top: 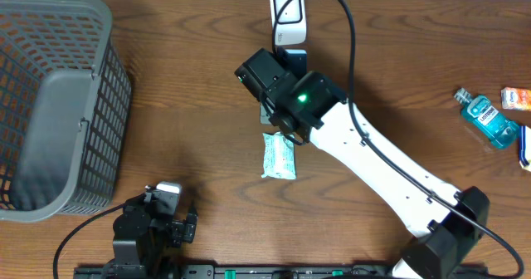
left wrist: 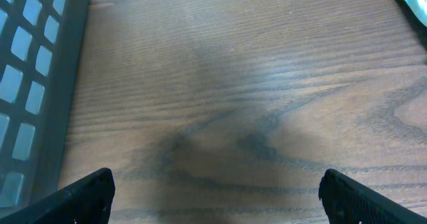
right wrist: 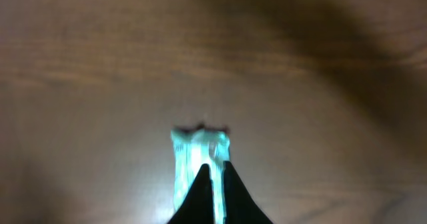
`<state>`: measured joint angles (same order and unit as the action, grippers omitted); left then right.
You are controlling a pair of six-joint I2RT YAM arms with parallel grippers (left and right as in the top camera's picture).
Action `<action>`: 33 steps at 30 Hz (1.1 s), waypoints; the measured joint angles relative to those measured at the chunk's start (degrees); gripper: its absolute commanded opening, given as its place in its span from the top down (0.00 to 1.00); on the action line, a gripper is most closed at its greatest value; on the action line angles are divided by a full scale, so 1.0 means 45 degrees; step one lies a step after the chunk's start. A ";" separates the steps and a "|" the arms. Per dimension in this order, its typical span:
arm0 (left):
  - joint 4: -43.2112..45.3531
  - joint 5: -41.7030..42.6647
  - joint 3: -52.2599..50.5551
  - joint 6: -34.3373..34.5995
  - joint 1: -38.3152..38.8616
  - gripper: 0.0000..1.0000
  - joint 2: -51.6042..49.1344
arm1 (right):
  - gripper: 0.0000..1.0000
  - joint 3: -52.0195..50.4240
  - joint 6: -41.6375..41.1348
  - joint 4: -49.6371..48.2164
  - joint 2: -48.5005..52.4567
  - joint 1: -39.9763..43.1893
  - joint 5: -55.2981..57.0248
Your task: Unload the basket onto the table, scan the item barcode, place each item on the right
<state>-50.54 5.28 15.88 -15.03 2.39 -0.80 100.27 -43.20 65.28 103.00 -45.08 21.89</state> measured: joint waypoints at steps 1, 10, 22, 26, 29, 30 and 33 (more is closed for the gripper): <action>0.0000 0.0000 0.0000 0.0000 0.0000 0.02 0.0000 | 0.99 -0.0102 0.0010 -0.0243 0.0097 0.0005 0.0238; 0.0000 0.0000 0.0000 0.0000 0.0000 0.02 0.0000 | 0.99 -0.1030 0.0010 -0.1035 0.1860 0.0155 -0.0316; 0.0000 0.0000 0.0000 0.0000 0.0000 0.02 0.0000 | 0.99 -0.1209 -0.0063 -0.1273 0.3900 0.0155 -0.2001; 0.0000 0.0000 0.0000 0.0000 0.0000 0.02 0.0000 | 0.99 -0.1273 -0.0447 -0.1039 0.4653 0.0155 -0.2210; 0.0000 0.0000 0.0000 0.0000 0.0000 0.02 0.0000 | 0.99 -0.1273 -0.0631 -0.1054 0.4687 0.0155 -0.2220; 0.0000 0.0000 0.0000 0.0000 0.0000 0.02 0.0000 | 0.99 -0.1273 -0.0661 -0.1078 0.4692 0.0155 -0.2220; 0.0000 0.0000 0.0000 0.0000 0.0000 0.02 0.0000 | 0.99 -0.1263 -0.0685 -0.1190 0.4692 0.0160 -0.2205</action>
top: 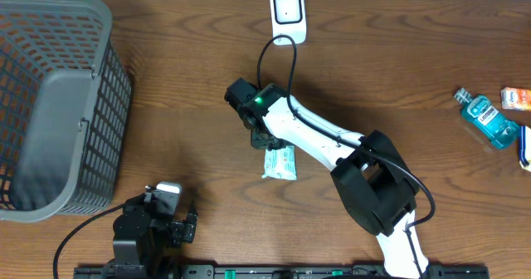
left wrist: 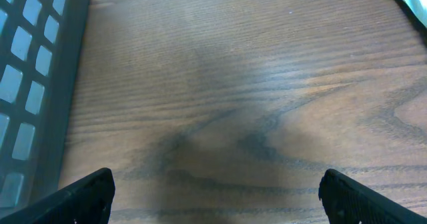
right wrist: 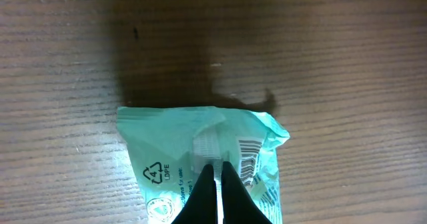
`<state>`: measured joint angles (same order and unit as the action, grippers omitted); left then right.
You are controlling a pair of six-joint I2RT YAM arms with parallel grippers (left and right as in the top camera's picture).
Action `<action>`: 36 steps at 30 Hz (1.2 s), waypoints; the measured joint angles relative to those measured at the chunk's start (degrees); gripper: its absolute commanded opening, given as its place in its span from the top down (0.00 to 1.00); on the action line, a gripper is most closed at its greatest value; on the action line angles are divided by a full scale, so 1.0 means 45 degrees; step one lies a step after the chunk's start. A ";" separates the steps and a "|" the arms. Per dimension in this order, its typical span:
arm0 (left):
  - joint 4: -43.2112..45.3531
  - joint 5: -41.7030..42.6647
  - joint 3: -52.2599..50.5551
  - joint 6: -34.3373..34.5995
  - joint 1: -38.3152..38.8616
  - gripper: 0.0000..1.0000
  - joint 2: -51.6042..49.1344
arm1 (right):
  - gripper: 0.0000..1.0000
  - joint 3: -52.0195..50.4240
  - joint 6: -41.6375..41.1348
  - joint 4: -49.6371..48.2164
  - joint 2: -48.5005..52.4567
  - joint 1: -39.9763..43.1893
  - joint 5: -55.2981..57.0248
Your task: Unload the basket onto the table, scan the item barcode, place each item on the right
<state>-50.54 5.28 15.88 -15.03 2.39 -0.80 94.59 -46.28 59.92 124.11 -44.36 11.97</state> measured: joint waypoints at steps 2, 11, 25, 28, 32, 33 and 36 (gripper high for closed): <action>0.0000 0.0000 0.0000 0.0000 0.0000 0.02 0.0000 | 0.99 0.0136 0.0015 0.0092 0.0000 0.0044 -0.0019; 0.0000 0.0000 0.0000 0.0000 0.0000 0.02 0.0000 | 0.99 0.1044 0.0097 0.1122 -0.1409 0.0821 -0.0141; 0.0000 0.0000 0.0000 0.0000 0.0000 0.02 0.0000 | 0.99 -0.1501 -0.0981 -0.0797 -0.0646 0.0277 -0.0005; 0.0000 0.0000 0.0000 0.0000 0.0000 0.02 0.0000 | 0.99 -0.1535 -0.1273 -0.0753 -0.0646 0.0427 -0.0005; 0.0000 0.0000 0.0000 0.0000 0.0000 0.02 0.0000 | 0.99 -0.1477 -0.1195 -0.0685 -0.0665 0.0554 -0.0189; 0.0000 0.0005 0.0000 0.0000 0.0000 0.02 0.0000 | 0.99 -0.1433 -0.1151 -0.0627 -0.0665 0.0568 -0.0194; 0.0000 0.0000 0.0000 0.0000 0.0000 0.02 0.0000 | 0.99 -0.1195 -0.1059 -0.0136 -0.0767 0.0641 -0.0194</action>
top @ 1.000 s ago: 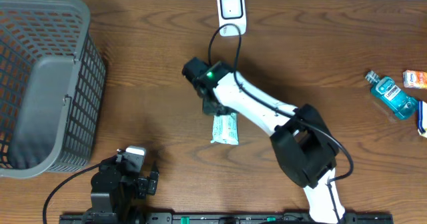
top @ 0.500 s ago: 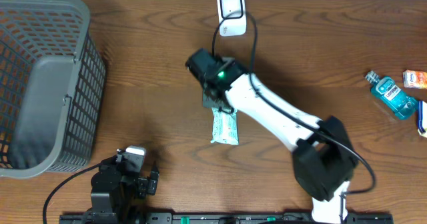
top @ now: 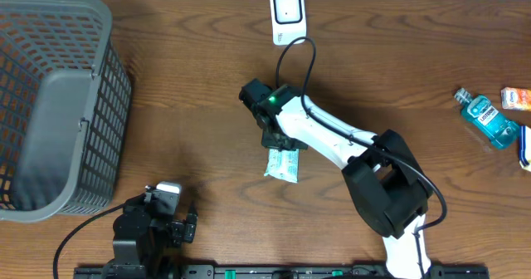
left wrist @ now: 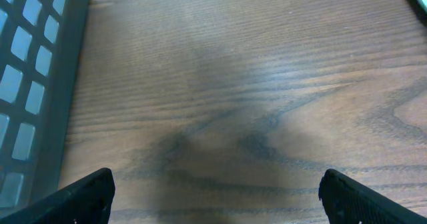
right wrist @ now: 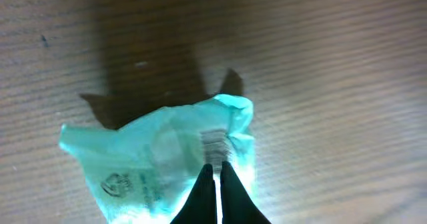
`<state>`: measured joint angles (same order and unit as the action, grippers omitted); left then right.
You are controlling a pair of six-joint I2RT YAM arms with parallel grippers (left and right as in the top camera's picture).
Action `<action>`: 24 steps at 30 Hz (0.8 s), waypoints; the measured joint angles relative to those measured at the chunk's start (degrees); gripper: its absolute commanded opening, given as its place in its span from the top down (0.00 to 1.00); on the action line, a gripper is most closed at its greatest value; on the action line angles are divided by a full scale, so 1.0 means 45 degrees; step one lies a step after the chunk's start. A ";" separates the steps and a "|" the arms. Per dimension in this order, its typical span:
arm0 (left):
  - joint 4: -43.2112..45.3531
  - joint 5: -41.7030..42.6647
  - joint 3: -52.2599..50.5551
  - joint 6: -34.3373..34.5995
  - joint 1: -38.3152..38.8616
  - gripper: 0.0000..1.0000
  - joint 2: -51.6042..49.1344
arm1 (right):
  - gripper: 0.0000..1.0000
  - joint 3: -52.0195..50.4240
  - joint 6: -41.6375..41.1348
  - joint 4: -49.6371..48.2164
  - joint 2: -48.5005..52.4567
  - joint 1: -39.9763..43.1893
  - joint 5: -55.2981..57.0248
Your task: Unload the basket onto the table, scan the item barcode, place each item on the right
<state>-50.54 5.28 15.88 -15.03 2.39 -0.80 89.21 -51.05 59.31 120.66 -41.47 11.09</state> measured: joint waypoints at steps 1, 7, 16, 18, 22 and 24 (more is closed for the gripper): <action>0.0000 0.0000 0.0000 0.0000 0.0000 0.02 0.0000 | 0.99 0.0058 0.0044 0.0146 -0.0141 0.0015 -0.0010; 0.0000 0.0000 0.0000 0.0000 0.0000 0.02 0.0000 | 0.99 0.0330 0.0058 0.0287 -0.1350 -0.0005 0.0160; 0.0000 0.0000 0.0000 0.0000 0.0000 0.02 0.0000 | 0.99 -0.1263 0.0097 -0.2273 -0.1477 -0.0083 0.0714; 0.0000 0.0000 0.0000 0.0000 0.0000 0.02 0.0000 | 0.99 -0.1802 0.0097 -0.2637 -0.1399 -0.0083 0.0758; 0.0000 0.0000 0.0000 0.0000 0.0000 0.02 0.0000 | 0.99 -0.2293 0.0097 -0.2701 -0.1268 -0.0073 0.0840; 0.0000 0.0000 0.0000 0.0000 0.0000 0.02 0.0000 | 0.99 -0.2293 0.0097 -0.2715 -0.1268 -0.0068 0.0874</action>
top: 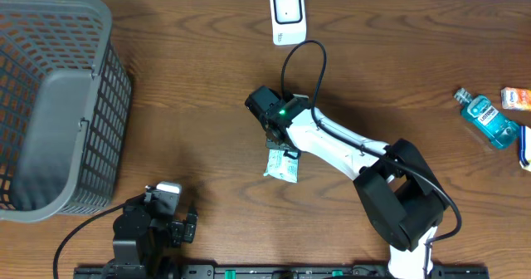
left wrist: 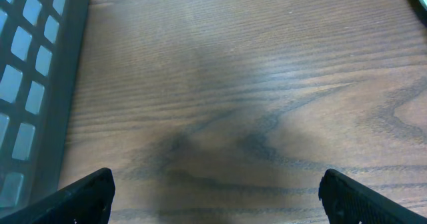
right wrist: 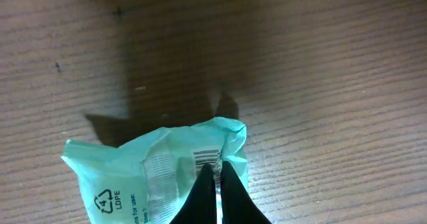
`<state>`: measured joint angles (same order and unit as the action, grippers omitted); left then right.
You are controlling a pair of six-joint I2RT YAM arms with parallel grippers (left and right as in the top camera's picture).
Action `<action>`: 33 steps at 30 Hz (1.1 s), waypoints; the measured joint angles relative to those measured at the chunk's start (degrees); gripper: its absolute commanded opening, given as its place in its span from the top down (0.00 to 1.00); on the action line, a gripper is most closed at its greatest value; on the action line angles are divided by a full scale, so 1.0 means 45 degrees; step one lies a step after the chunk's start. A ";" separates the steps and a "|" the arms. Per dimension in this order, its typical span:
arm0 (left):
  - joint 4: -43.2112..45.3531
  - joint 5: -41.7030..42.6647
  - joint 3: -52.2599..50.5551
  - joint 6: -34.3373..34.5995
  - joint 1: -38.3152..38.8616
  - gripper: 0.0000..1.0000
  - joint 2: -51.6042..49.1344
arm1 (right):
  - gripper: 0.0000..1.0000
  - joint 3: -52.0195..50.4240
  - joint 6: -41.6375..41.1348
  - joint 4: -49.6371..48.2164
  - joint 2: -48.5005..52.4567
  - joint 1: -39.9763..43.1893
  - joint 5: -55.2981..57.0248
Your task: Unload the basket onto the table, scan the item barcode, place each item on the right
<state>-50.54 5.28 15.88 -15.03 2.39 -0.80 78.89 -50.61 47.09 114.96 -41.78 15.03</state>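
A pale green plastic packet (right wrist: 143,177) faces the right wrist camera with its printed side, a barcode (right wrist: 207,157) near its top edge. My right gripper (right wrist: 215,169) is shut on a fold of the packet beside the barcode. Overhead, the packet (top: 282,166) lies just in front of the right gripper (top: 278,136), mid-table. The white scanner (top: 287,15) stands at the table's far edge, well beyond them. My left gripper (left wrist: 213,197) stands open over bare wood at the front left, holding nothing.
A grey mesh basket (top: 50,105) fills the left side and its wall (left wrist: 27,84) shows in the left wrist view. A blue bottle (top: 489,118) and an orange box (top: 516,98) lie at the far right. The scanner's black cable (top: 303,59) loops over the right arm.
The right gripper has shifted slightly toward the front right, the packet still pinched in it and lying much where it was. The left arm has not moved.
First the right gripper was high over the table near the scanner, with the packet hanging from it. Then it was low at mid-table, the packet's barcode side up. After that the packet was turned a little, where it stays pinched now.
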 measured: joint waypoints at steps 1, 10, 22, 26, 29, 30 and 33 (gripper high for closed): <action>0.0000 0.0000 0.0000 0.0005 0.0000 0.02 0.0000 | 0.99 0.0000 0.0000 -0.0005 0.0000 0.0000 0.0000; 0.0000 0.0000 0.0000 0.0000 0.0000 0.02 0.0000 | 0.99 0.0724 0.0010 0.1112 0.0000 0.0797 -0.0831; 0.0000 0.0000 0.0000 0.0000 0.0000 0.02 0.0000 | 0.98 0.0262 -0.0321 0.0355 -0.0029 0.0505 -0.1642; 0.0000 0.0000 0.0000 0.0000 0.0000 0.02 0.0000 | 0.98 0.0019 -0.0719 0.0398 -0.0015 0.0379 -0.1302; 0.0000 0.0000 0.0000 0.0000 0.0000 0.02 0.0000 | 0.99 0.0005 -0.0821 0.0432 -0.0010 0.0549 -0.1321; 0.0000 0.0000 0.0000 0.0000 0.0000 0.02 0.0000 | 0.99 0.0005 -0.0821 0.0427 -0.0010 0.0563 -0.1336; 0.0000 0.0000 0.0000 0.0000 0.0000 0.02 0.0000 | 0.99 0.0087 -0.0491 0.0729 -0.0010 0.0753 -0.1486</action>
<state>-50.54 5.28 15.88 -15.03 2.39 -0.80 79.29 -52.82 50.37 114.91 -38.39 8.34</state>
